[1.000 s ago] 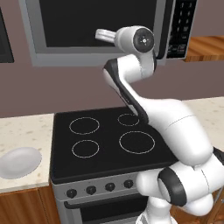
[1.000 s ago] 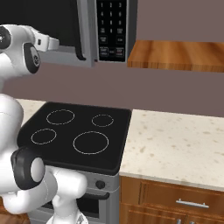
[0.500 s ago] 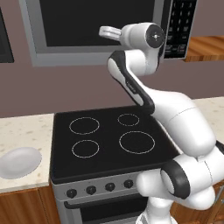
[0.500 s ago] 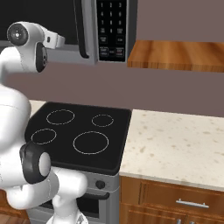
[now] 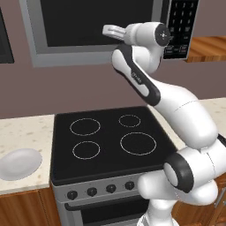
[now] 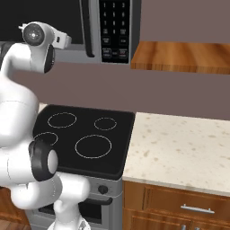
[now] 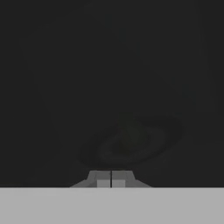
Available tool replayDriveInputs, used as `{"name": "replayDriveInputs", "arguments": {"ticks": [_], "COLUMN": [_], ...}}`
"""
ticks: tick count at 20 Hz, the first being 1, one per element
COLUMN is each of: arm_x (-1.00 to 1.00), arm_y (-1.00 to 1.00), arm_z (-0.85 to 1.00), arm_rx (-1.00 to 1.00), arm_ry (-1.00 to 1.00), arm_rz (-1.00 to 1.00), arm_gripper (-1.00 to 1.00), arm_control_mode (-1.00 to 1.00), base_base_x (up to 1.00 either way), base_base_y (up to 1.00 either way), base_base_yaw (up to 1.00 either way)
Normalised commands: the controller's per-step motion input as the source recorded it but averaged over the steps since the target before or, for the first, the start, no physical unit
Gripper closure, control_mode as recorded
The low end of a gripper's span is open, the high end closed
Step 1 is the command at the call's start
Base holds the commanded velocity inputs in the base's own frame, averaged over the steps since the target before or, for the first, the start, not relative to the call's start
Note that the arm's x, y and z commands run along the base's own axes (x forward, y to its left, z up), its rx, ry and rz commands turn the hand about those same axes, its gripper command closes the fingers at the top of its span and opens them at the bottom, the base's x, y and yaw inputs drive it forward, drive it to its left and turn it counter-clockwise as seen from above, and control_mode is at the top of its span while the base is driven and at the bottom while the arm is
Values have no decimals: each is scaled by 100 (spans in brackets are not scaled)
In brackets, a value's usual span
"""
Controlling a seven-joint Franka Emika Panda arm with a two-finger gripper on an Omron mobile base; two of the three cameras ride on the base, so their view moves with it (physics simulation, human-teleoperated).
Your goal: Pick the corn from the counter and place it in the microwave. Then turn on the microwave.
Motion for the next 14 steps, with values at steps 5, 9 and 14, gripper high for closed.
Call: {"name": "replayDriveInputs", "arguments": {"ticks": [5, 9, 14], "arm_x": [26, 24, 13], "arm_y": [-7, -1, 0], "arm_z": [0, 0, 0], "arm_rx": [2, 1, 0], "arm_ry": [0, 0, 0], "arm_rz": [8, 6, 2], "arm_gripper": [100, 100, 100], "arm_control_mode": [-100, -100, -100], "base_base_x": [0, 0, 0], "base_base_y": [0, 0, 0], "base_base_yaw": [0, 0, 0]}}
